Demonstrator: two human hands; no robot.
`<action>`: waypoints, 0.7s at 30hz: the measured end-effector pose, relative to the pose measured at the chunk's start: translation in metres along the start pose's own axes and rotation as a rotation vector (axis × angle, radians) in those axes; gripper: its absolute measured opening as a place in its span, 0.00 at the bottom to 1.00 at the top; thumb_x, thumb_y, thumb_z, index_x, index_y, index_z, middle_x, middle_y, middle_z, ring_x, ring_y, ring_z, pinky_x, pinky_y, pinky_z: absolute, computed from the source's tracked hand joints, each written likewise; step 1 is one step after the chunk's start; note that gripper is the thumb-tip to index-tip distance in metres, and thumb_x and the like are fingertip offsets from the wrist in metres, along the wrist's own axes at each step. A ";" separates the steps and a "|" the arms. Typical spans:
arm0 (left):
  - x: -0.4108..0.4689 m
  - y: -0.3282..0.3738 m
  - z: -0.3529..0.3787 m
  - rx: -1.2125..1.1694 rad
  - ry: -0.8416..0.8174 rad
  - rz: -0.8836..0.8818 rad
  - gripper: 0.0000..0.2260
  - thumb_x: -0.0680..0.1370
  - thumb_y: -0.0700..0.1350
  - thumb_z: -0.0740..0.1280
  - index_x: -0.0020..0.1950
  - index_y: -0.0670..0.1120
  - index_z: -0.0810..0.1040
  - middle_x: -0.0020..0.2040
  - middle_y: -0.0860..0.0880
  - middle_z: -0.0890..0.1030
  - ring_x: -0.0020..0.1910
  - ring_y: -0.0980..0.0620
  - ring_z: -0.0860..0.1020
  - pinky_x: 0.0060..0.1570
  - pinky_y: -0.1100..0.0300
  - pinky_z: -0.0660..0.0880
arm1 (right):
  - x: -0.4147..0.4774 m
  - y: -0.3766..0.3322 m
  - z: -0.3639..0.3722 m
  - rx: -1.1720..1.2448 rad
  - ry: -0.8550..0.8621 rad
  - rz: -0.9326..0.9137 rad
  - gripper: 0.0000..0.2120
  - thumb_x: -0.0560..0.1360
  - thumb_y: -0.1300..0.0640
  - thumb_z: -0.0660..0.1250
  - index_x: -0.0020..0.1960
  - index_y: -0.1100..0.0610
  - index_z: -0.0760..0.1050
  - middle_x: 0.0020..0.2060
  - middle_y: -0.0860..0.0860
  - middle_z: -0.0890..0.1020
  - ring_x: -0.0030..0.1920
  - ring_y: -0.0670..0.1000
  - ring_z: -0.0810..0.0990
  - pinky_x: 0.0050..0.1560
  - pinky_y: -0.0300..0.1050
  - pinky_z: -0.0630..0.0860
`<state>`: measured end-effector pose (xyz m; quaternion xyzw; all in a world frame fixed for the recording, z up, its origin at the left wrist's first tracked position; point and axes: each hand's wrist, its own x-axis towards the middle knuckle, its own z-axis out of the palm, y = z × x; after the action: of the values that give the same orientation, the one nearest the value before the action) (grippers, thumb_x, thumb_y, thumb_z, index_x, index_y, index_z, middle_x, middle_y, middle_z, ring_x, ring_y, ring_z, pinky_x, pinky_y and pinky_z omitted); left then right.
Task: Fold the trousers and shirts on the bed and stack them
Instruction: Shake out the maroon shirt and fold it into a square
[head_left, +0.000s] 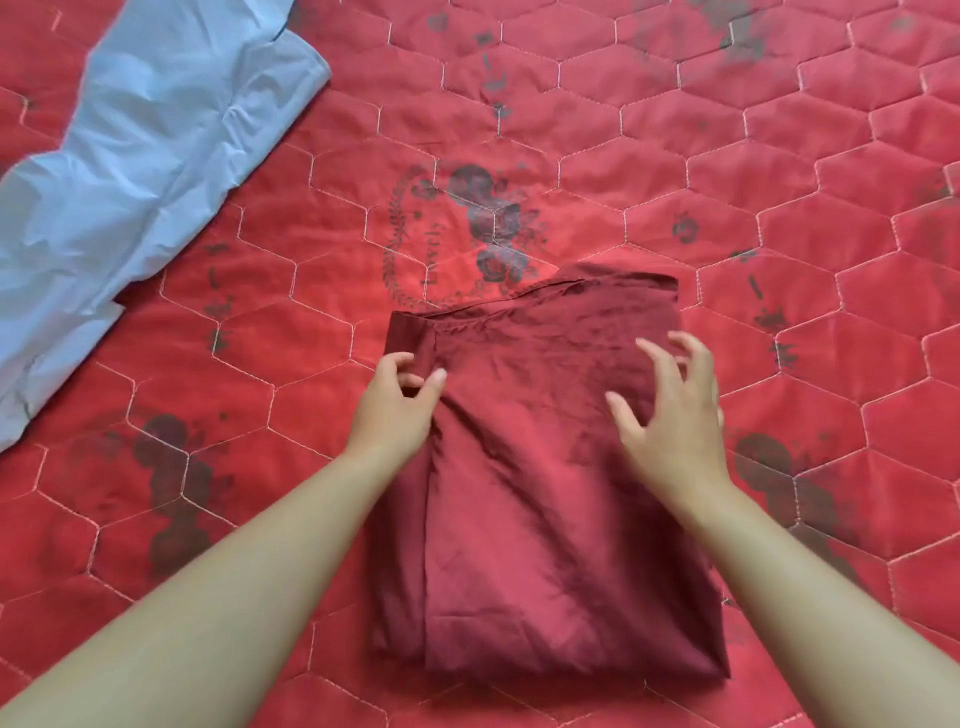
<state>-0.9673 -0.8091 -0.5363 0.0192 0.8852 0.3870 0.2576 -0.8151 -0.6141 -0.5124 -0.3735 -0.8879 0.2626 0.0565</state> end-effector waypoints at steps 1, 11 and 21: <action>-0.013 -0.007 0.001 0.059 0.001 0.043 0.20 0.75 0.51 0.67 0.64 0.46 0.68 0.47 0.52 0.77 0.41 0.51 0.77 0.46 0.59 0.70 | -0.015 0.011 0.003 -0.013 -0.019 0.066 0.27 0.72 0.54 0.70 0.68 0.55 0.67 0.69 0.55 0.61 0.68 0.57 0.64 0.63 0.60 0.65; -0.097 -0.051 0.002 0.171 -0.020 0.246 0.21 0.73 0.45 0.71 0.65 0.52 0.70 0.43 0.56 0.76 0.36 0.55 0.72 0.40 0.63 0.67 | -0.096 0.069 0.005 0.105 -0.030 0.245 0.22 0.76 0.57 0.66 0.68 0.56 0.66 0.62 0.55 0.76 0.60 0.59 0.75 0.57 0.49 0.69; -0.150 -0.064 -0.006 0.339 0.066 0.312 0.18 0.73 0.47 0.70 0.61 0.50 0.70 0.49 0.52 0.73 0.45 0.50 0.75 0.47 0.54 0.74 | -0.160 0.053 -0.001 -0.077 -0.095 -0.177 0.21 0.67 0.58 0.75 0.58 0.57 0.76 0.57 0.56 0.75 0.58 0.58 0.74 0.54 0.57 0.71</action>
<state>-0.8296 -0.8934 -0.5110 0.1859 0.9318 0.2683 0.1589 -0.6671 -0.6935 -0.5227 -0.2828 -0.9285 0.2397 0.0229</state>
